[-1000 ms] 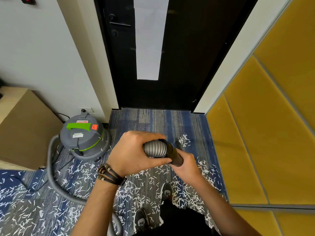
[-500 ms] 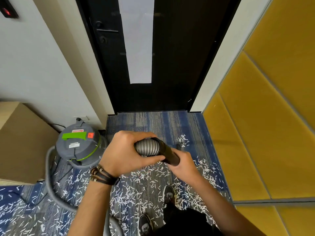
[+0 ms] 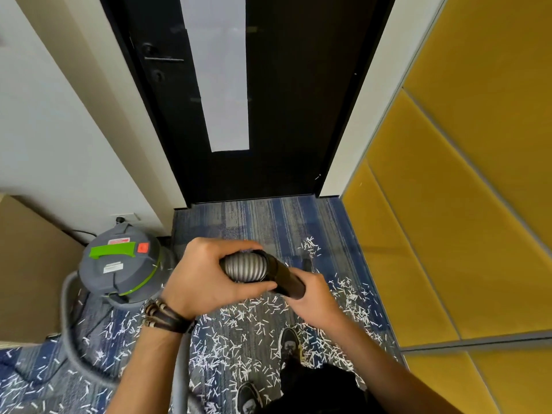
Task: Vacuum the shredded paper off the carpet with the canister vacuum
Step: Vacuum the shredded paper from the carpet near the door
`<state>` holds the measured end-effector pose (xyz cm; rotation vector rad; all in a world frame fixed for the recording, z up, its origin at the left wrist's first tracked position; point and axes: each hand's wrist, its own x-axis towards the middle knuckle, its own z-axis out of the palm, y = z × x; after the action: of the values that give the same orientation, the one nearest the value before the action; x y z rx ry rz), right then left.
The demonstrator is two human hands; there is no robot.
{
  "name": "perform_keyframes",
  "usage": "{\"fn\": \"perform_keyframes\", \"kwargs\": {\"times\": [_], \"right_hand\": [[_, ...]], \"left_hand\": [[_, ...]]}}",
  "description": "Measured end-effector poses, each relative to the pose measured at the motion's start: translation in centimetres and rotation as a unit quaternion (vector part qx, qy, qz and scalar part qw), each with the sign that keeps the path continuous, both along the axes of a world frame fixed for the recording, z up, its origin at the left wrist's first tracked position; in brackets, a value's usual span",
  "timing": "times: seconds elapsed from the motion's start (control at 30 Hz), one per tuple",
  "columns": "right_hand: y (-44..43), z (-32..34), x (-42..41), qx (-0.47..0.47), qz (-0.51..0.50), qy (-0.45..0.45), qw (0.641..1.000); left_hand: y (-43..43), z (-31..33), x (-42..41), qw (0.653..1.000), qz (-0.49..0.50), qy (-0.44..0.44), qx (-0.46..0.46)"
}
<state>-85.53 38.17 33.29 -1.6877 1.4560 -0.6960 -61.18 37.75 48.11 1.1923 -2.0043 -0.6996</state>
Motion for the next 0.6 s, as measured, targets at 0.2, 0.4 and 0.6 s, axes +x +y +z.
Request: {"fn": "perform_keyframes", "kwargs": {"times": [0.2,0.4,0.6], "right_hand": [[-1.3,0.8,-0.5,-0.022,0.002,0.007,1.000],[-1.4,0.3,-0.8,-0.023,-0.021,-0.023,0.999],[-0.8,-0.3,-1.8,-0.013,-0.030,-0.050,0.998]], "left_hand": [[-0.7,0.8,-0.6,0.999,0.008,-0.010,-0.034],[-1.7,1.1,-1.8,0.999,-0.022,-0.032,-0.031],[-2.2,1.0,-3.0,0.998,-0.055,-0.014,-0.013]]}}
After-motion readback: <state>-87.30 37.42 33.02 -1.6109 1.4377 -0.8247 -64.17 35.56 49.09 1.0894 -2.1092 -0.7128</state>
